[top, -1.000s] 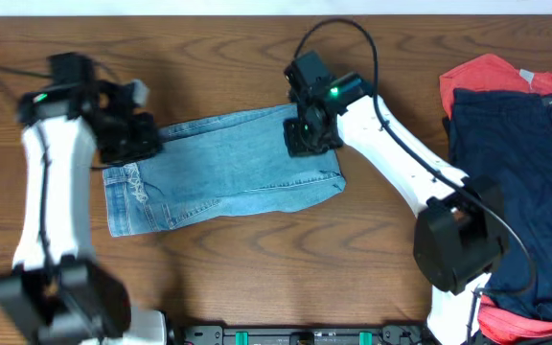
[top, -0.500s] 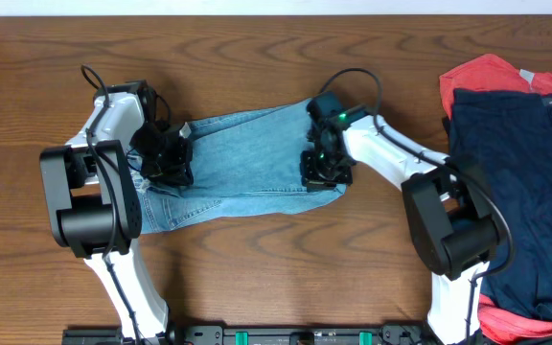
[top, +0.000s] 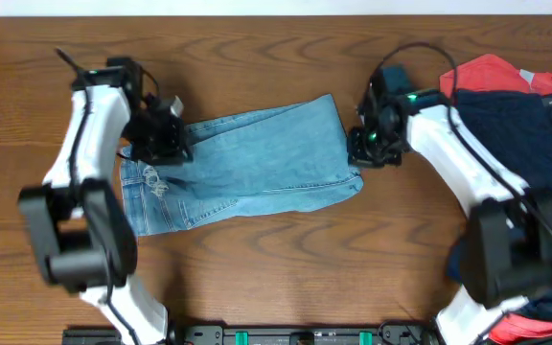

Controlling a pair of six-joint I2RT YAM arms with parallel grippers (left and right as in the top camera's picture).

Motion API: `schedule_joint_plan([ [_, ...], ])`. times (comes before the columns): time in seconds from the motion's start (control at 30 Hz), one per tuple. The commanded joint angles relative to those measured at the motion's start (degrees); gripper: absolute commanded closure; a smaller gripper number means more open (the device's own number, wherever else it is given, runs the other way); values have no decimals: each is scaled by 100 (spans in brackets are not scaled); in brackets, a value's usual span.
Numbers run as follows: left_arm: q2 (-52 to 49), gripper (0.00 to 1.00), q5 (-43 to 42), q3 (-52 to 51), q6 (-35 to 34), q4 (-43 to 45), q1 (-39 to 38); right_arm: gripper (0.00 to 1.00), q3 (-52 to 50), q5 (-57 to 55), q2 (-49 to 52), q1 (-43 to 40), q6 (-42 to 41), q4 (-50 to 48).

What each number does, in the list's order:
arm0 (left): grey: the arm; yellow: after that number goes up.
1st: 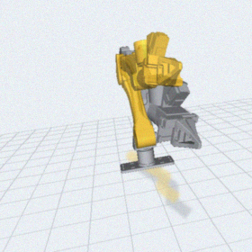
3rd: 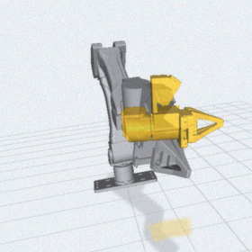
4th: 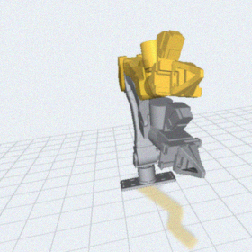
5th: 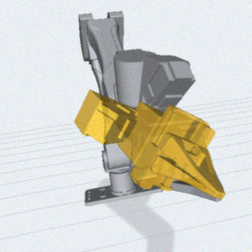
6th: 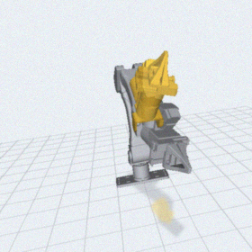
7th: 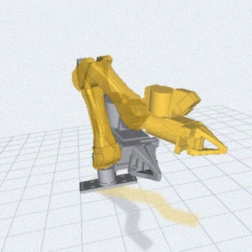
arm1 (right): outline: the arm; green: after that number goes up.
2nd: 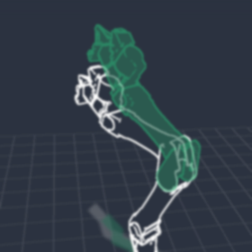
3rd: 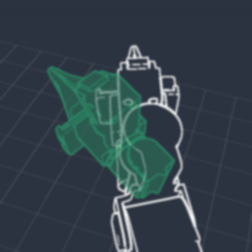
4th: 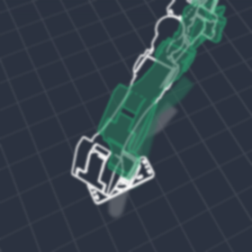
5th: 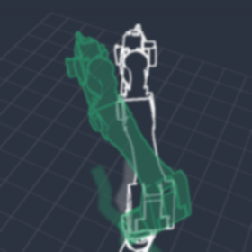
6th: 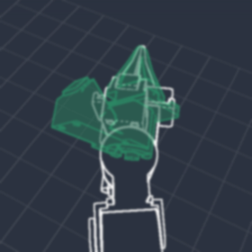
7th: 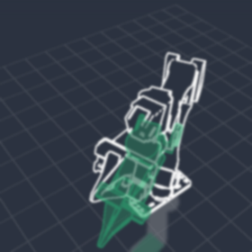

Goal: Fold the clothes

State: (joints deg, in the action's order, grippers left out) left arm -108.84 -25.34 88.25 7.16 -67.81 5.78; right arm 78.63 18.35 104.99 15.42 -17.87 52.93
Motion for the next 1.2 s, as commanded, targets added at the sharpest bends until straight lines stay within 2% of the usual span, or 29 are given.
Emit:
schedule_joint_plan([
  [0.0, 684, 67, -55, 146, -37, -118, 24, 93, 22, 273, -573, 221, 328, -190],
  [0.13, 909, 64, 9, 144, -42, -323, 24, 92, 20, 291, -514, 584, 142, -608],
  [0.2, 885, 78, 186, 20, -39, -444, 24, 92, 13, 289, -321, 772, 35, -813],
  [0.23, 885, 81, 262, -107, -39, -435, 24, 92, 11, 289, -205, 861, -42, -905],
  [0.3, 885, 81, 363, -468, -37, -284, 24, 93, 11, 289, 125, 1047, -101, -1123],
  [0.5, 885, 81, 527, -2009, -424, 1141, 31, 99, 11, 289, 1139, 1272, -584, -1410],
  [0.6, 885, 81, 1040, -2785, -905, 1908, 31, 99, 11, 289, 1502, 1261, -741, -1390],
  [0.7, 885, 81, 1545, -3287, -1296, 2435, 31, 99, 11, 289, 1694, 1191, -737, -1276],
  [0.77, 885, 81, 1578, -3394, -1344, 2575, 31, 98, 11, 289, 1694, 1156, -660, -1209],
  [0.9, 898, 78, 1552, -3193, -1344, 2387, 31, 96, 11, 520, 1545, 1106, -339, -1145],
  [1.07, 981, 72, 1554, -2476, -1303, 1460, 28, 89, 13, 979, 933, 992, 389, -1036],
  [1.17, 1119, 69, 1556, -2035, -1283, 951, 31, 79, 13, 975, 420, 896, 623, -951],
])
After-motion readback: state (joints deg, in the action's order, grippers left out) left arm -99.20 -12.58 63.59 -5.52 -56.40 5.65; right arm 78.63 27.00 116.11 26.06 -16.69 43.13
